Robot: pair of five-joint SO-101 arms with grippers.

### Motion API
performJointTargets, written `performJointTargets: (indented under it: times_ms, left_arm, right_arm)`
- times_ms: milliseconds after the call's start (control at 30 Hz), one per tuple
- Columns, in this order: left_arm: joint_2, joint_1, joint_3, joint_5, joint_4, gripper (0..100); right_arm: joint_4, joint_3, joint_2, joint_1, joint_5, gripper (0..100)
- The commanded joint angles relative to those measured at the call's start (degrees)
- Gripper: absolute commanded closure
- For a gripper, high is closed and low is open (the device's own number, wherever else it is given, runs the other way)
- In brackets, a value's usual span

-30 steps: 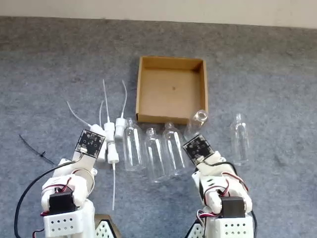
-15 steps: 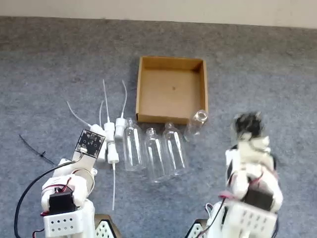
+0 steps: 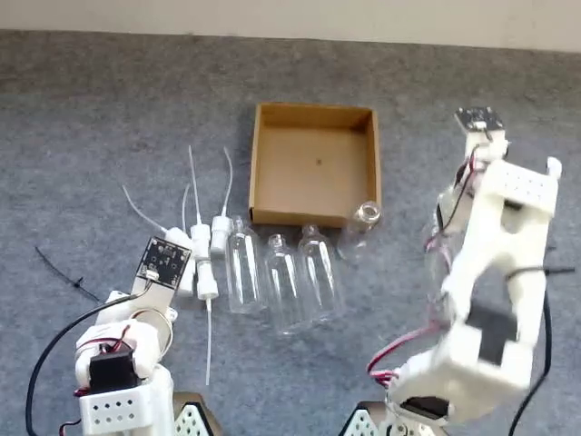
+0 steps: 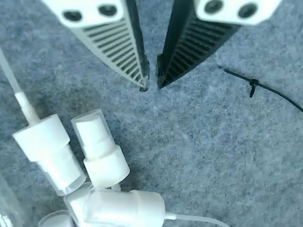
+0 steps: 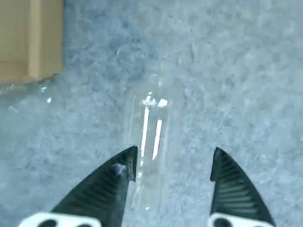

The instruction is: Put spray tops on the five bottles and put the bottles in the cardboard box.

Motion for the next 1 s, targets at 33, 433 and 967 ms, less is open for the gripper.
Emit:
performJointTargets:
  times_ms: [33,433,967]
  left_arm:
    - [-0.66,-0.48,1.1,-0.44,-1.05,95]
    - [-0.66,-0.31,1.1,-0.44,-1.05,95]
    - [-0.66,-0.4,1.1,-0.44,-1.05,95]
  right_arm:
    - [0.66,-10.59,8.13,-1.71,-0.35,78.1]
    - [0.13,-10.77,15.6,-3.56,-0.79,78.6]
    - [-3.74,-9.98,15.43,1.98,-1.14,96.1]
